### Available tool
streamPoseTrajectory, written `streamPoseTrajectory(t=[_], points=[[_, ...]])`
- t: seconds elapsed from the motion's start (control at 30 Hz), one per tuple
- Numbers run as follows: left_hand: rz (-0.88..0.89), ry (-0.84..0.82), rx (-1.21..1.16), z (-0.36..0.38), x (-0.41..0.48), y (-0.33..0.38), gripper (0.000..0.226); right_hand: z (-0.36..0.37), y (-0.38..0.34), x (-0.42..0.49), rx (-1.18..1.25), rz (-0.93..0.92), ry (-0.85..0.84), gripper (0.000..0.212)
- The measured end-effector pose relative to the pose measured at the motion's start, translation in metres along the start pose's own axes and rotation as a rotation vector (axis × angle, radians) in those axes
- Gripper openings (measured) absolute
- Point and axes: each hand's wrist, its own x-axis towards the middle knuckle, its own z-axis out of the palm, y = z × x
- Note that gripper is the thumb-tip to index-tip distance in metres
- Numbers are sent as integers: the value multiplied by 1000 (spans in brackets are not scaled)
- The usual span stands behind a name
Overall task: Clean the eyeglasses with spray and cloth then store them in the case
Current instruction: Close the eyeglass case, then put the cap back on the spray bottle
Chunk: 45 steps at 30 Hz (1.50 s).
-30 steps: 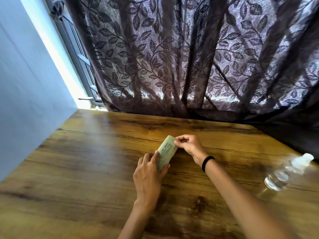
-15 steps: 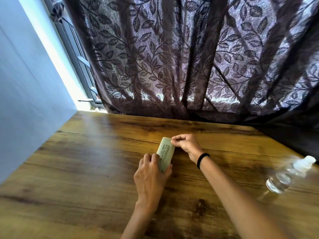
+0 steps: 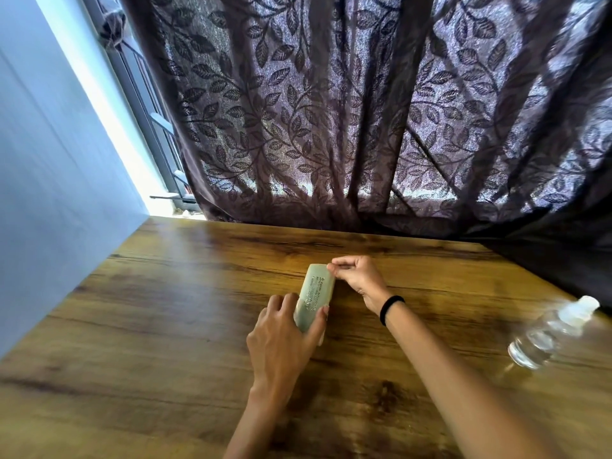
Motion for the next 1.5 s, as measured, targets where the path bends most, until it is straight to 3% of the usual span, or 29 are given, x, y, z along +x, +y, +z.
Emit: streamPoseTrajectory(t=[0.3, 0.47, 0.63, 0.77, 0.9, 1.07, 1.17, 1.37, 1.5], points=[[194, 35, -86, -5, 16, 39, 49, -80, -52, -54, -154, -321, 204, 27], [332, -117, -216, 20, 13, 102, 55, -155, -77, -93, -393, -407, 460, 20], [408, -418, -331, 62, -1, 168, 72, -218, -68, -135, -567, -286, 622, 21], [422, -597, -374, 87, -10, 201, 76, -238, -44, -150, -574, -143, 594, 26], [399, -621, -498, 92, -14, 221, 58, -240, -23, -155, -518, -60, 584, 27], [395, -649, -485, 94, -10, 232, 33, -235, -16, -154, -523, -58, 589, 17], [396, -620, -463, 93, 0, 224, 28, -228, -21, -147, -532, -84, 561, 15], [266, -509, -368, 71, 60, 182, 44, -186, -55, -102, -539, -251, 468, 20], [174, -394, -319, 47, 101, 135, 33, -137, -80, -62, -496, -350, 367, 22]])
